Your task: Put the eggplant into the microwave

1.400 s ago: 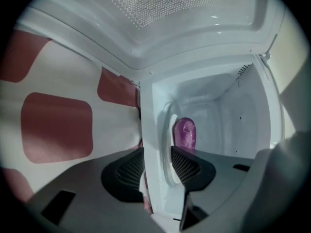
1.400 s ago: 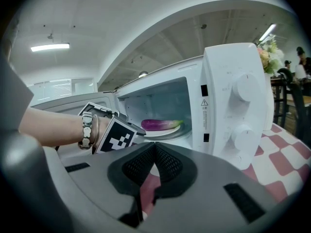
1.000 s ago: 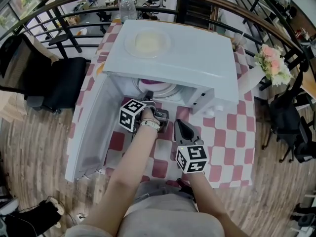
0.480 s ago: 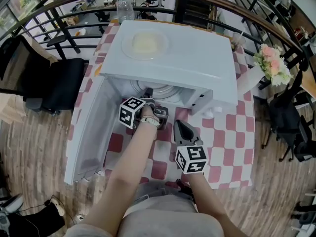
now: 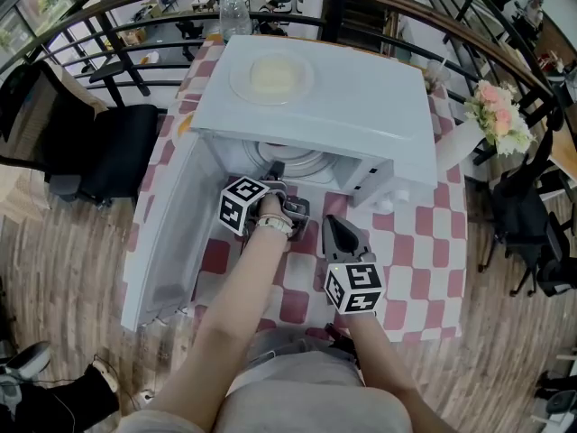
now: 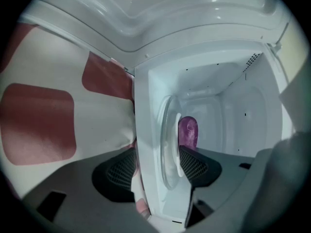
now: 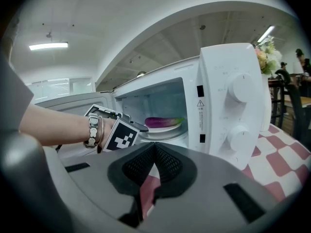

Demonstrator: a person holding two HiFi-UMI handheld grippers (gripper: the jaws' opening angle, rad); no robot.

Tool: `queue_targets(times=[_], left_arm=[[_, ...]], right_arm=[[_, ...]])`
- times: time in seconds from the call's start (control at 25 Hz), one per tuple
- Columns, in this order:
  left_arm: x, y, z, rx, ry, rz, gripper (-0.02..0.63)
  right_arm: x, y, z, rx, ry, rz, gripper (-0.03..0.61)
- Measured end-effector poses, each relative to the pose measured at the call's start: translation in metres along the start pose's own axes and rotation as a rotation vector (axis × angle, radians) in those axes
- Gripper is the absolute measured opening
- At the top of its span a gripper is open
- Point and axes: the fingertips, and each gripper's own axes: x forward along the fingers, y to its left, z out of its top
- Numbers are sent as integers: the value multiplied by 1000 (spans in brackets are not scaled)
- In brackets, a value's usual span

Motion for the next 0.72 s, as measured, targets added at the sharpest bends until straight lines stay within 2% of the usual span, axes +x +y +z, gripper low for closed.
queue_targets(times=[0.4, 0.72], left_arm=[[-3, -1, -1, 15, 27, -17, 279], [-56, -1, -6, 14, 48, -78, 247]], right_arm=[[7, -5, 12, -36, -27, -6, 25], [-23, 23, 22, -67, -66, -2, 25]])
